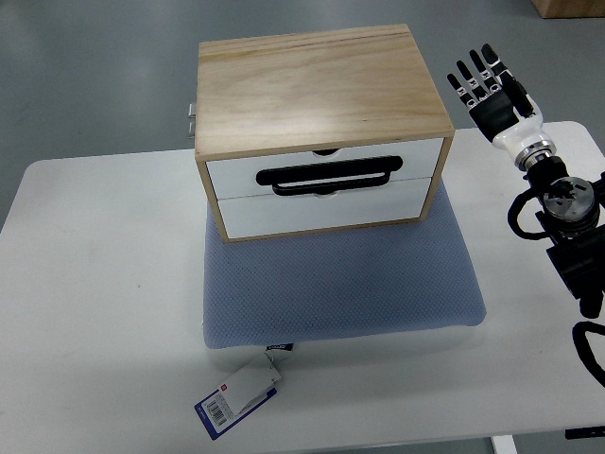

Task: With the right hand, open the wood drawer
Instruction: 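Raise the right hand and swing it over the wooden box top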

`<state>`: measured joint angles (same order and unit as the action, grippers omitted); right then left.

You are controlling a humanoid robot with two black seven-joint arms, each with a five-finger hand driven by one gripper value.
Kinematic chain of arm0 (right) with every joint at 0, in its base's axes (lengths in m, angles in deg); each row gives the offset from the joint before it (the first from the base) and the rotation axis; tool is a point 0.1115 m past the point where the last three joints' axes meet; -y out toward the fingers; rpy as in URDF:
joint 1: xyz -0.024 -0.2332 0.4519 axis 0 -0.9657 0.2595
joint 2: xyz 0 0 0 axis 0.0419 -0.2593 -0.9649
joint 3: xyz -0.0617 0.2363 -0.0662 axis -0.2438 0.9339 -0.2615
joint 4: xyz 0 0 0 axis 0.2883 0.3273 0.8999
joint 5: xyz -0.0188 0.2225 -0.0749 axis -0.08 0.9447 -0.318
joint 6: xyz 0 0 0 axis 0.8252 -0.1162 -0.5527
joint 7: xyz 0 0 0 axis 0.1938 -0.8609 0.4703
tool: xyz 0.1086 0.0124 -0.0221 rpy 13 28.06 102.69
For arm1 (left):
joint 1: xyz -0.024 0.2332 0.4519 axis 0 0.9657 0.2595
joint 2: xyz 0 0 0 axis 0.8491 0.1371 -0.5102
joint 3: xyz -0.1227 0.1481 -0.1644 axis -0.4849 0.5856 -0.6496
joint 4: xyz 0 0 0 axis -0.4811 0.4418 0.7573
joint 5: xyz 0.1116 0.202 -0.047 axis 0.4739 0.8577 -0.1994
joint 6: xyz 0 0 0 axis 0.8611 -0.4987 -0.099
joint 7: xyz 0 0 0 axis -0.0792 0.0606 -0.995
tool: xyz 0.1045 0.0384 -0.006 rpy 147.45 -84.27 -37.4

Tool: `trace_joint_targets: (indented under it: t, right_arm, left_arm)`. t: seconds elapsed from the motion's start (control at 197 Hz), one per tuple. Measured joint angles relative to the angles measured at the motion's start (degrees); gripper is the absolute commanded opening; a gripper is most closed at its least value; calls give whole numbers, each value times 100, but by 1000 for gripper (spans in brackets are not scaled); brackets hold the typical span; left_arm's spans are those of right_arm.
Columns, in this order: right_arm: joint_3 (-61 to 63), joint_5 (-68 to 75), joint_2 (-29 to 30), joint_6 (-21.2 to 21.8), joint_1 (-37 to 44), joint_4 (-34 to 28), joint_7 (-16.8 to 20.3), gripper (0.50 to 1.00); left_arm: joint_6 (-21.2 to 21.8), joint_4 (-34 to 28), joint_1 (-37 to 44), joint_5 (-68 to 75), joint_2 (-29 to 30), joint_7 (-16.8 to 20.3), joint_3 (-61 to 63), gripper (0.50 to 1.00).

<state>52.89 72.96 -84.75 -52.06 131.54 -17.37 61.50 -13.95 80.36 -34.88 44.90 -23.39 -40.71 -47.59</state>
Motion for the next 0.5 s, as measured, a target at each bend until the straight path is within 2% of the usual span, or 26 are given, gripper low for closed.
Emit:
trace_joint_targets:
  t: [0.32,0.498]
  right_arm:
    - [-18,-14,-39,0,29,0,1,946]
    - [-365,-95,-386,0,453,-20,71,946]
  left_arm:
    - [15,0,0,-3,0,0,-5,1000]
    - [3,17,0,-4,0,0,-2,1000]
